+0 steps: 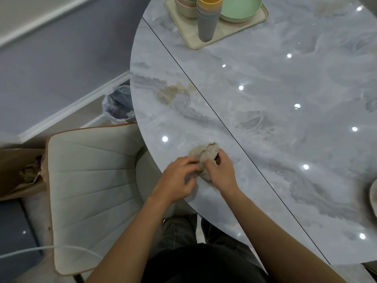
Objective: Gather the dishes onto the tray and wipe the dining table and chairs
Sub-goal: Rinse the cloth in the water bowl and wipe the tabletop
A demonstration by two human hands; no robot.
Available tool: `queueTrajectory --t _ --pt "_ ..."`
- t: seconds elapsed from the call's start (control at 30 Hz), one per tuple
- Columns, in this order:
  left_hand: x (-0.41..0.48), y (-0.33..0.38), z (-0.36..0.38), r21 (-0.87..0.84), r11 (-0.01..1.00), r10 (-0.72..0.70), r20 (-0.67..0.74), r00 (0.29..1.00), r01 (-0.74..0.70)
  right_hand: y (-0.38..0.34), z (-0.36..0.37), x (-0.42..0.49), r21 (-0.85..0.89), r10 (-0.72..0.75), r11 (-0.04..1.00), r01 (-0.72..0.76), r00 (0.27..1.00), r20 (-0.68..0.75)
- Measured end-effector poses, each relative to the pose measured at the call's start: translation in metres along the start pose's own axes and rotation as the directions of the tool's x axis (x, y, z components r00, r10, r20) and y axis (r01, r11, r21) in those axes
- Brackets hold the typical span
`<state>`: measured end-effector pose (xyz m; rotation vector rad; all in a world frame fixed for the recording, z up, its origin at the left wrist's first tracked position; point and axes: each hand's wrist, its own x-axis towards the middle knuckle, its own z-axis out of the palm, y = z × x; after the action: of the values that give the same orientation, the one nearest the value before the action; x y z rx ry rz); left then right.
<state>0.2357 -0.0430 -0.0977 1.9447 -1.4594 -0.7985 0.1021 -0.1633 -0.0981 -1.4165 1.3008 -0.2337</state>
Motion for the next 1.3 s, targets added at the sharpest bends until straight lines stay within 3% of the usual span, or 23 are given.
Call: queueTrajectory --t 0.07,0.2,0.27,0.33,0.53,0.8,0.97,1.2,1.3 --pt "-0.006 -0.009 -0.006 -0.025 0.997 -0.075 -0.142 0.987 0.072 0.004 0.005 0.011 -0.266 -0.202 0.944 0.196 0.979 0.005" --pt "-0.001 -0.028 -0.028 -0.072 0.958 -0.282 -0.404 0.87 0.277 0.005 0.015 0.022 -0.329 -0.386 0.872 0.363 0.922 -0.008" --pt "0.005 -0.041 -0.037 -0.06 0.935 -0.338 -0.459 0.822 0.351 0.006 0.021 0.023 -0.486 -0.555 0.735 0.472 0.831 -0.032" --pt "0.014 -0.053 -0.044 -0.048 0.914 -0.376 -0.469 0.799 0.402 0.011 0.027 0.024 -0.596 -0.648 0.596 0.537 0.761 0.038" --pt "0.047 -0.087 -0.053 -0.016 0.87 -0.445 -0.456 0.771 0.493 0.032 0.03 0.029 -0.679 -0.566 0.464 0.569 0.78 0.267" --pt "0.084 -0.094 -0.046 -0.152 0.804 -0.56 -0.52 0.645 0.574 -0.02 0.017 0.134 -0.778 -0.489 0.494 0.389 0.864 0.121" --pt "0.087 -0.094 -0.043 -0.156 0.782 -0.572 -0.562 0.597 0.603 -0.036 0.013 0.169 -0.784 -0.511 0.444 0.434 0.841 0.176" --pt "0.09 -0.096 -0.04 -0.126 0.766 -0.573 -0.578 0.581 0.63 -0.063 0.015 0.211 -0.694 -0.517 0.446 0.565 0.796 0.315" --pt "0.091 -0.097 -0.04 -0.109 0.772 -0.557 -0.589 0.585 0.626 -0.076 0.017 0.23 -0.679 -0.512 0.391 0.621 0.76 0.4"
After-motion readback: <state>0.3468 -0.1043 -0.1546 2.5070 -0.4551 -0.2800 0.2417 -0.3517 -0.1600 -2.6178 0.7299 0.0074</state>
